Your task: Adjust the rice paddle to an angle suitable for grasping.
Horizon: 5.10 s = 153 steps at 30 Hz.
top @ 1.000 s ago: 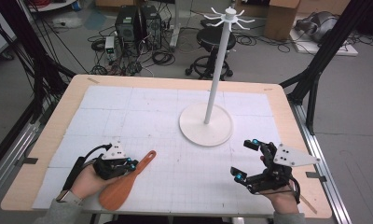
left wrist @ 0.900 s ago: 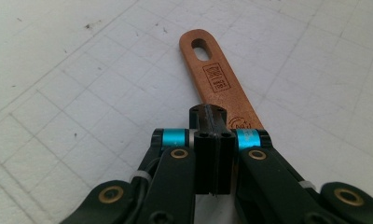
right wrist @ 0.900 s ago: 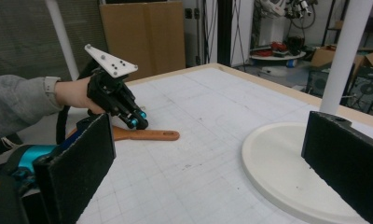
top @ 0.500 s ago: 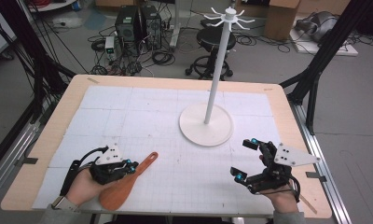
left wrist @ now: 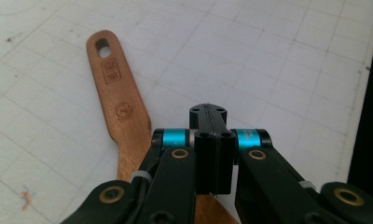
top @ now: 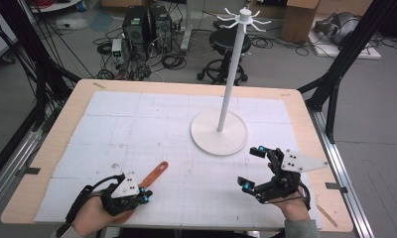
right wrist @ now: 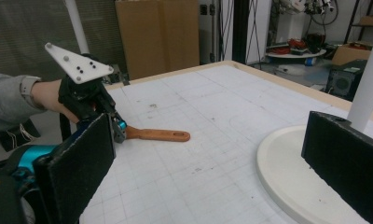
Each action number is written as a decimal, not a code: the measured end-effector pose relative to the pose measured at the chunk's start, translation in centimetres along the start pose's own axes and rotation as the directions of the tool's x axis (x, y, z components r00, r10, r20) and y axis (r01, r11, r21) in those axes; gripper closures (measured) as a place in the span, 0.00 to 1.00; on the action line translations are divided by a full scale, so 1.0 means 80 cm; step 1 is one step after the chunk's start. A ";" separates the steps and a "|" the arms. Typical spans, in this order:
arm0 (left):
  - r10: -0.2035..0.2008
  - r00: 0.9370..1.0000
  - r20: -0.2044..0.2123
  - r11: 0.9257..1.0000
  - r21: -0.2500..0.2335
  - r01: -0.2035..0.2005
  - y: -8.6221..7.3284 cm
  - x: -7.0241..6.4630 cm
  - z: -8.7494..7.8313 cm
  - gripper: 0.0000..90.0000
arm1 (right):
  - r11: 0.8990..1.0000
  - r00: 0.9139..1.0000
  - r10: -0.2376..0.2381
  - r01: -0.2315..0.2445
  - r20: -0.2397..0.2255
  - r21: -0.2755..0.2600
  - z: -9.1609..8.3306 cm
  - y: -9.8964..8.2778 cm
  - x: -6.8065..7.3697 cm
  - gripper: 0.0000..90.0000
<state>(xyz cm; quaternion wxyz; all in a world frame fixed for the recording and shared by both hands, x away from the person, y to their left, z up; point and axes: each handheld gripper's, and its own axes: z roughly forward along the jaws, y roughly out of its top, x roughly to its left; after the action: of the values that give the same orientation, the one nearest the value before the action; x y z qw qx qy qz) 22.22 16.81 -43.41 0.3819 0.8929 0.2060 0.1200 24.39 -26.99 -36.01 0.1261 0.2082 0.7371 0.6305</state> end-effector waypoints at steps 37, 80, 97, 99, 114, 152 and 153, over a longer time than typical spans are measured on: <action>-0.081 0.995 -0.055 0.997 0.016 0.082 -0.062 0.025 -0.056 0.99 | 1.000 1.000 -0.001 0.001 0.000 0.009 0.005 -0.001 -0.002 0.02; -0.087 0.996 -0.026 0.995 -0.049 0.086 -0.031 0.076 -0.060 0.51 | 1.000 1.000 0.004 -0.004 0.015 0.017 -0.001 -0.004 -0.001 0.02; -0.105 0.994 0.030 0.992 0.070 0.102 -0.005 0.094 -0.036 0.19 | 1.000 1.000 0.021 -0.021 0.008 0.002 -0.002 -0.004 -0.002 0.02; -0.118 0.992 0.053 0.990 0.084 0.114 -0.004 0.096 -0.033 0.19 | 1.000 1.000 0.021 -0.021 0.010 -0.011 -0.004 -0.003 -0.002 0.02; -0.130 0.988 0.085 0.980 0.164 0.115 -0.006 0.118 -0.013 0.28 | 0.998 0.999 0.046 -0.045 0.015 -0.054 -0.013 -0.002 0.005 0.02; -0.044 0.998 0.046 0.982 0.183 0.035 -0.001 0.111 -0.007 0.71 | 0.998 0.998 0.050 -0.049 0.034 -0.042 -0.019 -0.006 0.008 0.02; -0.054 0.997 0.046 0.983 0.177 0.045 -0.002 0.110 -0.007 0.71 | 0.998 0.998 0.049 -0.047 0.034 -0.041 -0.019 -0.005 0.008 0.02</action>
<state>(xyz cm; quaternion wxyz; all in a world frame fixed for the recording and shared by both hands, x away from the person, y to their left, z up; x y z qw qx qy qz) 29.77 21.27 -42.64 0.3094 0.9206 0.2282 0.0689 23.06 -28.03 -36.13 0.1281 0.2344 0.7165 0.6444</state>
